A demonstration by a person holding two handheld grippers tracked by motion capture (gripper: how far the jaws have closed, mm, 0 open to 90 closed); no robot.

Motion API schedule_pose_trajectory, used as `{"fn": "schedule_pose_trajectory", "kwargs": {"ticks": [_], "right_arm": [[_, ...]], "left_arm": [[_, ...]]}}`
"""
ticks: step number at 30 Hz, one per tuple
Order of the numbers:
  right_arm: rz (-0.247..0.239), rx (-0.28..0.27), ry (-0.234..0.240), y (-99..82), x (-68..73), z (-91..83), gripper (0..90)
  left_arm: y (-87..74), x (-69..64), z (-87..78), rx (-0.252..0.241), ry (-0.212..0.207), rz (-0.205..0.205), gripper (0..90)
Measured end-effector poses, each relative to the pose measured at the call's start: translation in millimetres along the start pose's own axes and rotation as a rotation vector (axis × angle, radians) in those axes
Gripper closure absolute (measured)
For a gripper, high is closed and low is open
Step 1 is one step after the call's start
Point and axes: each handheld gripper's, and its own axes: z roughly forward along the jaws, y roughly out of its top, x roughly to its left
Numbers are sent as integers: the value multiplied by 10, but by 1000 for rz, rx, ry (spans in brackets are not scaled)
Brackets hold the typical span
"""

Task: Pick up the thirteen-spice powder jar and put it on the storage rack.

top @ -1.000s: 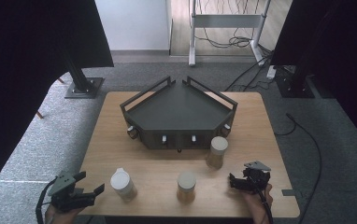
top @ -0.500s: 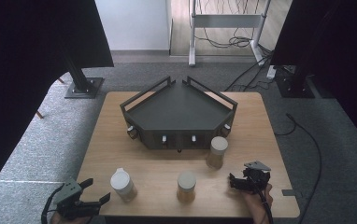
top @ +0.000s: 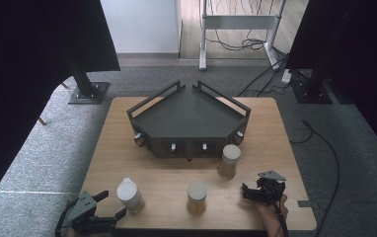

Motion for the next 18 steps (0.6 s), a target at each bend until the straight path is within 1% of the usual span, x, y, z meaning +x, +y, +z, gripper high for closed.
{"fn": "schedule_pose_trajectory", "kwargs": {"ticks": [4,7,13,18], "right_arm": [[0,0,0,0,0,0,0],[0,0,0,0,0,0,0],[-1,0,0,0,0,0,0],[-1,0,1,0,-1,0,0]], "left_arm": [[31,-74,93,16,9,14,72],[38,-116,157,17,20,3,71],[47,-147,230,17,27,-5,71],[56,-173,310,24,36,0,72]]}}
